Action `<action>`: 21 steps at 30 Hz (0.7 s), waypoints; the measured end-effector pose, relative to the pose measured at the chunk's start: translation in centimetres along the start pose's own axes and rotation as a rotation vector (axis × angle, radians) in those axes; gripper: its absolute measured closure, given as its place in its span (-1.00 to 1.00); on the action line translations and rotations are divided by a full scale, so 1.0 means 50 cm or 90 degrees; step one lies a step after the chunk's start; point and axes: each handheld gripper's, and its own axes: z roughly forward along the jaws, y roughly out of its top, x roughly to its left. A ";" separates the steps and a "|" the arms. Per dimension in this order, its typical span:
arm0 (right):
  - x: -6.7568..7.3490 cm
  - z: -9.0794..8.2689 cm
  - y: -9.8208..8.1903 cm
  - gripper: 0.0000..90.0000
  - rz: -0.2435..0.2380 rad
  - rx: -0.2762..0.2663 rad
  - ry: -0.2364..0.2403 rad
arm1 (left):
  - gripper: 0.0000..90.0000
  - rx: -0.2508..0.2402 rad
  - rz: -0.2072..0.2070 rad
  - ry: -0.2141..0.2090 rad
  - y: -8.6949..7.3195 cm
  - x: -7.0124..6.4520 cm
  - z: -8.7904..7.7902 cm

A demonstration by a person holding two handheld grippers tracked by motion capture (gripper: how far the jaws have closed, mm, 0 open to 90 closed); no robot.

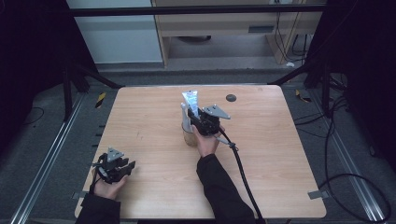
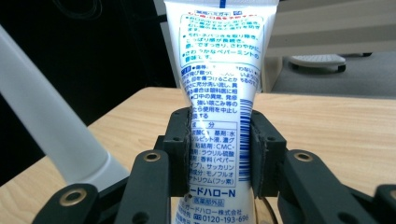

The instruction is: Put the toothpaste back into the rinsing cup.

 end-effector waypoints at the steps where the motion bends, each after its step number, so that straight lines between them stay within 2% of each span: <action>1: 0.000 -0.001 -0.001 0.43 -0.003 0.007 0.000 | 0.43 0.000 0.000 0.000 0.000 0.000 0.000; 10: 0.001 -0.019 0.006 0.32 -0.030 0.042 0.009 | 0.43 0.000 0.001 0.001 0.000 -0.001 0.000; 17: -0.005 -0.027 -0.003 0.24 -0.048 0.104 0.004 | 0.43 0.000 0.001 0.002 0.000 -0.002 0.000; 19: -0.004 -0.032 -0.007 0.21 -0.064 0.107 -0.001 | 0.43 0.001 0.000 0.002 0.000 -0.001 0.001; 21: 0.000 -0.040 -0.004 0.27 -0.072 0.095 -0.004 | 0.43 0.000 0.001 0.002 0.000 -0.001 0.000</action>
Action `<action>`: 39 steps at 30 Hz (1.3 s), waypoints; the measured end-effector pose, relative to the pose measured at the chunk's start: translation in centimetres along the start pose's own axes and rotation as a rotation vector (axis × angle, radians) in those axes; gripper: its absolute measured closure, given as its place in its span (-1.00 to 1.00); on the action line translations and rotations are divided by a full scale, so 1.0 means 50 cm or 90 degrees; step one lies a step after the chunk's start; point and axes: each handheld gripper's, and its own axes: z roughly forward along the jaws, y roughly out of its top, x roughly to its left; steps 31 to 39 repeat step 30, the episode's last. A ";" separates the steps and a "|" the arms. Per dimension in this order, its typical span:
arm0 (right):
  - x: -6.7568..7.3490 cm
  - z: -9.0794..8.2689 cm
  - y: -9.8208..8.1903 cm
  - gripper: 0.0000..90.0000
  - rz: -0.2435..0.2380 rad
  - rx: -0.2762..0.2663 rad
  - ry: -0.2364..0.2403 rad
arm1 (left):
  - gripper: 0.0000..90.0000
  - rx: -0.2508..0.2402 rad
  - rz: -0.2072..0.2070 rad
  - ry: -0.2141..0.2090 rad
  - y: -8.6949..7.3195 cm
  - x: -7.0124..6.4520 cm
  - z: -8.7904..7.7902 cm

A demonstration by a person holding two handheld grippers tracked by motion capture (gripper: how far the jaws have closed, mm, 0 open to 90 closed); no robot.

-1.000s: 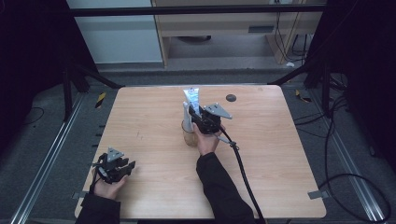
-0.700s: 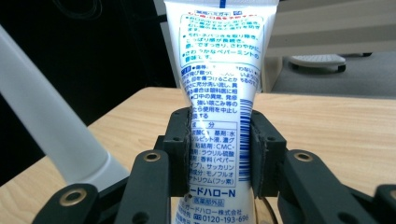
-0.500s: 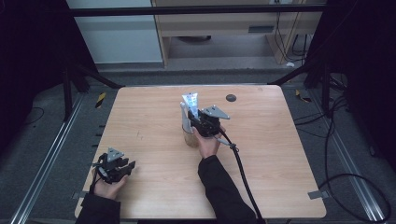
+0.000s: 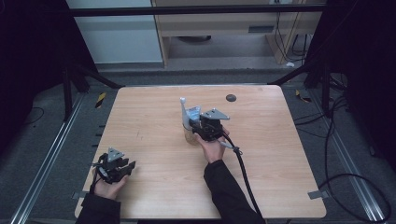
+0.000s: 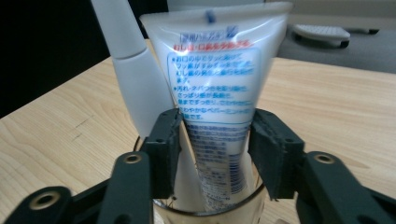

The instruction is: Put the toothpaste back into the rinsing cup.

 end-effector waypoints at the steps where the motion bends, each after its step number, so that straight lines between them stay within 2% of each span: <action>1: 0.001 -0.008 0.004 0.27 0.001 -0.012 0.002 | 0.43 0.000 0.000 0.000 0.000 0.000 0.000; 5: 0.002 -0.037 0.024 0.24 -0.008 -0.016 -0.004 | 0.43 0.000 0.001 0.000 0.000 -0.001 0.000; 10: -0.013 -0.076 0.020 0.13 0.001 0.013 -0.011 | 0.42 0.000 0.000 0.000 -0.001 -0.001 -0.001; 14: -0.044 -0.114 -0.002 -0.07 0.007 0.044 -0.005 | 0.42 0.002 0.000 0.000 -0.002 0.000 0.000; 18: -0.080 -0.157 -0.021 -0.37 -0.030 0.077 -0.022 | 0.41 0.005 0.001 -0.001 -0.003 0.001 0.002; 20: -0.097 -0.179 -0.032 -0.48 -0.047 0.094 -0.018 | 0.40 0.007 0.001 -0.002 -0.004 0.001 0.003; 25: -0.136 -0.233 -0.075 -0.60 -0.054 0.135 -0.014 | 0.29 0.008 0.002 -0.005 -0.005 0.001 0.005; 28: -0.157 -0.262 -0.104 -0.61 -0.035 0.132 -0.025 | 0.23 0.008 0.004 -0.009 -0.006 0.000 0.007; 30: -0.170 -0.274 -0.117 -0.62 -0.032 0.139 -0.034 | 0.20 0.008 0.008 -0.008 -0.005 -0.001 0.006; 39: -0.170 -0.274 -0.117 -0.62 -0.032 0.139 -0.034 | 0.20 0.008 0.008 -0.008 -0.005 -0.001 0.006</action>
